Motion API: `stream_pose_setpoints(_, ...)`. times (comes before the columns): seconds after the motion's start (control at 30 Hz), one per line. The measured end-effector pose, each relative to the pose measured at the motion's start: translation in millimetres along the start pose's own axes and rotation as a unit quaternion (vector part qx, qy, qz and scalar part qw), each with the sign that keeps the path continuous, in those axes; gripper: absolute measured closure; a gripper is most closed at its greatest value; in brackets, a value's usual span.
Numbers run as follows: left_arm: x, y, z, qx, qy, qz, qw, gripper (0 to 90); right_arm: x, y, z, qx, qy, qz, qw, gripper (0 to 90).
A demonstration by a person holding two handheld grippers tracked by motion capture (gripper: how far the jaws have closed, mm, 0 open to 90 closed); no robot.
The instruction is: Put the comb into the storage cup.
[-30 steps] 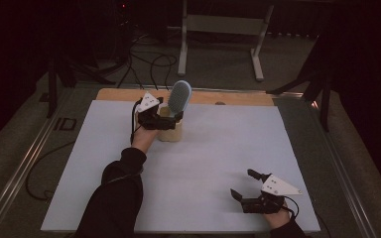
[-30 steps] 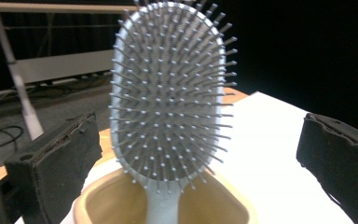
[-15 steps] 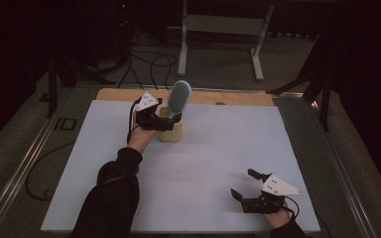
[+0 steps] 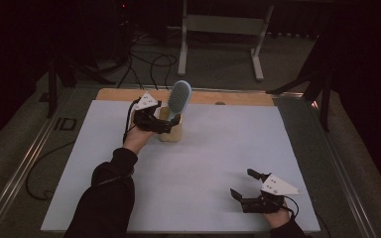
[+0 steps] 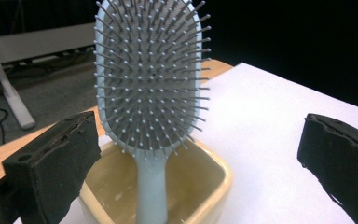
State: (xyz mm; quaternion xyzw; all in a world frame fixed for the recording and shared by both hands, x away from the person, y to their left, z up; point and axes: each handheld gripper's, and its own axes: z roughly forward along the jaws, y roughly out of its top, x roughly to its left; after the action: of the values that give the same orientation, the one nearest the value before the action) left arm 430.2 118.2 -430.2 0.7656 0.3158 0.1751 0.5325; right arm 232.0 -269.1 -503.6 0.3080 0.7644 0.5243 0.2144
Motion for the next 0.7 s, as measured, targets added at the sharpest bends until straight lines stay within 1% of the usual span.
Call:
stream_pose_setpoints(0.07,-0.2,0.7,-3.3,0.006,-0.003,-0.001,1.0,0.0,0.4,0.3,0.0,-0.001,0.001,-0.001,1.0,8.7)
stream_pose_setpoints(0.13,0.8,0.8,-7.2,0.007,-0.008,-0.005,0.9999,0.0,0.5,0.1,0.2,-0.001,0.0,-0.001,1.0,8.7)
stream_pose_setpoints(0.17,0.9,0.8,-8.9,0.009,-0.008,-0.003,0.9999,0.0,0.5,-0.2,0.5,0.0,0.0,0.002,1.0,8.7)
stream_pose_setpoints(0.2,1.1,1.0,-11.2,0.017,-0.008,0.004,0.9998,0.0,0.3,-0.1,0.5,0.0,0.0,0.003,1.0,8.7)
stream_pose_setpoints(0.23,1.3,1.0,-12.8,0.018,-0.007,0.007,0.9998,0.0,0.0,0.5,0.4,-0.002,0.0,0.001,1.0,8.7)
stream_pose_setpoints(0.37,1.6,-0.1,-23.2,0.008,-0.007,0.003,0.9999,0.0,1.1,0.3,0.8,0.001,0.0,0.002,1.0,8.7)
stream_pose_setpoints(0.43,0.9,-0.9,-27.3,0.01,-0.006,0.008,0.9999,0.0,0.8,0.9,0.3,-0.002,-0.001,0.002,1.0,8.7)
stream_pose_setpoints(0.63,-1.1,-1.4,-39.8,0.018,-0.014,0.014,0.9997,0.0,1.1,0.9,1.2,0.001,0.0,0.002,1.0,8.7)
stream_pose_setpoints(0.7,-0.9,-2.2,-44.1,0.018,-0.018,0.011,0.9996,0.0,0.8,0.7,1.2,0.0,0.0,0.002,1.0,8.7)
